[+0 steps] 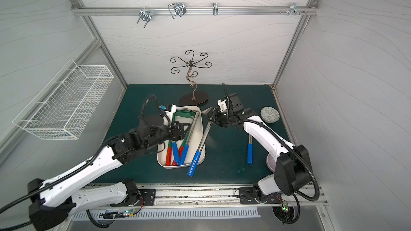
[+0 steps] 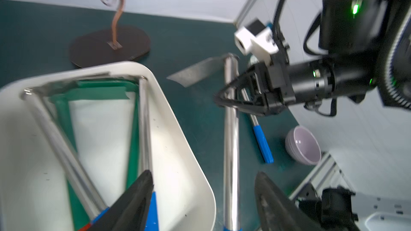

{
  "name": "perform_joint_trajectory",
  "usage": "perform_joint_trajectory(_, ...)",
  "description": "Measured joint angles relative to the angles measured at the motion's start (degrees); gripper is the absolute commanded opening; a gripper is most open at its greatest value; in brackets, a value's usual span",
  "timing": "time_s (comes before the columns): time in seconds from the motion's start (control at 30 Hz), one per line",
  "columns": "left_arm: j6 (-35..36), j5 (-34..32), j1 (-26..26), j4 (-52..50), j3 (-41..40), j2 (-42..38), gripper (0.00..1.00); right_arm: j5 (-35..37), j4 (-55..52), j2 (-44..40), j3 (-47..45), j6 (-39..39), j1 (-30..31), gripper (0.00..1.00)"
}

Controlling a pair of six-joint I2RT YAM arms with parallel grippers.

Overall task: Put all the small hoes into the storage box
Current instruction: Place the hoe in the storage box.

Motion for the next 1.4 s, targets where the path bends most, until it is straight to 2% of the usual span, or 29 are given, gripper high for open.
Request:
perform_joint_trajectory(0.13, 2.7, 5.7, 16.9, -0.5, -0.9, -2.4, 0.74, -6.5, 6.8, 0.2, 0.4, 0.2, -1.3, 0.0)
perform_joint_trajectory(0.23, 4.7, 11.6, 28.4, -0.5, -2.9, 0.0, 0.73, -11.1, 12.3, 1.9, 1.3, 1.3, -0.6, 0.0)
perform_joint_trajectory(0.33, 6.3, 17.7, 36.5, -0.4, -4.5, 4.8, 0.72, -14.0, 17.4, 5.2, 2.4, 2.6, 0.3, 0.0)
perform_joint_trajectory(0.43, 6.5, 23.9, 42.1, 0.1, -5.4, 8.6, 0.72, -16.0, 23.0, 9.6, 3.0, 4.7, 1.4, 0.0)
perform_joint_trajectory(0.63, 5.6, 30.3, 46.1, 2.3, -6.6, 9.2, 0.72, -17.6, 30.1, 19.0, 5.3, 7.2, 2.6, 0.0)
perform_joint_trajectory(0.83, 5.0, 32.0, 47.0, 3.0, -7.5, 7.4, 0.72, -17.6, 34.9, 24.7, 7.0, 8.8, 2.7, 0.0)
perform_joint_trajectory(1.4, 4.6, 33.8, 48.2, 3.1, -7.6, 7.1, 0.72, -16.9, 38.8, 32.3, 10.6, 9.7, 2.8, 0.0)
